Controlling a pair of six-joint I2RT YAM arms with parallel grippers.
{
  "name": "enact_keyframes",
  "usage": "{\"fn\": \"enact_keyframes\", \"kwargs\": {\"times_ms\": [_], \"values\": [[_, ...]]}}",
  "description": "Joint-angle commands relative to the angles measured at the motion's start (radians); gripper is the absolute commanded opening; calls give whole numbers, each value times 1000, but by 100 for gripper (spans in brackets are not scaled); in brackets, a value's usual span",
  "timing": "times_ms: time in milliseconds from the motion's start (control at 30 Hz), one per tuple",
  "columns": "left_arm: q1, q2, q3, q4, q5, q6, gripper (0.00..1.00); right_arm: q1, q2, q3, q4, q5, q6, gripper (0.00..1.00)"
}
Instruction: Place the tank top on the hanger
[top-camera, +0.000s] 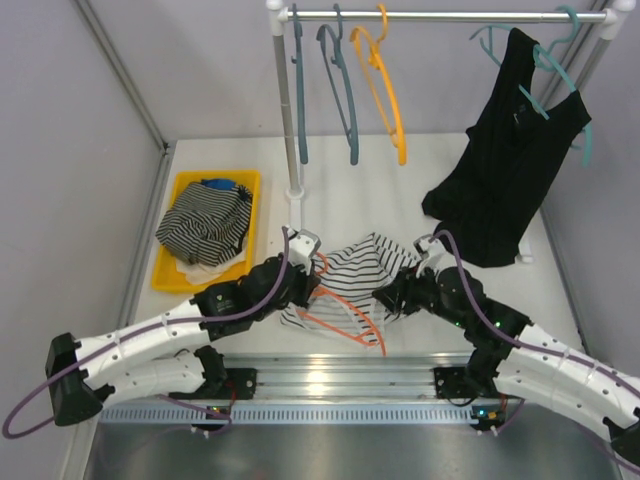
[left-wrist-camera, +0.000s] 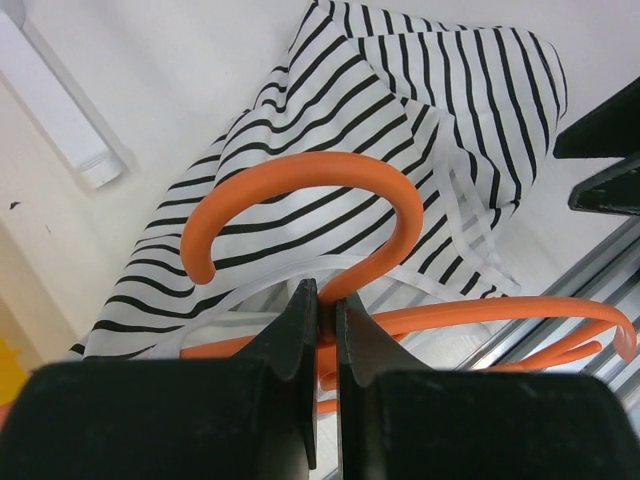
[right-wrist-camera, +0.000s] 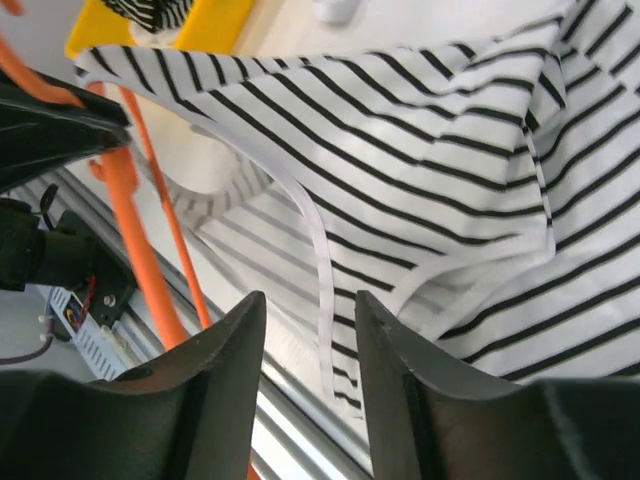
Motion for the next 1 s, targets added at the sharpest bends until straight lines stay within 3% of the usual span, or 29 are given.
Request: {"fn": "enact_keyframes", "kwargs": {"times_ms": [0,67,267,833,967], "values": [[-8,-51,8,20,36,50,0,5,43,45,-151,46,42,40],[-8,-56,8,19,45,59,0,7,77,33,-151,-17,40,31],[-15,-32,15,-4,-5,50,0,48,166,-8,-125,-50,34,28],[-18,-47,-3,4,-36,28,0,108,344,-88,73,-126,51,41],[-18,-53,-9,7,-45,24,0,108,372,-100,98,-134,59,39]]}}
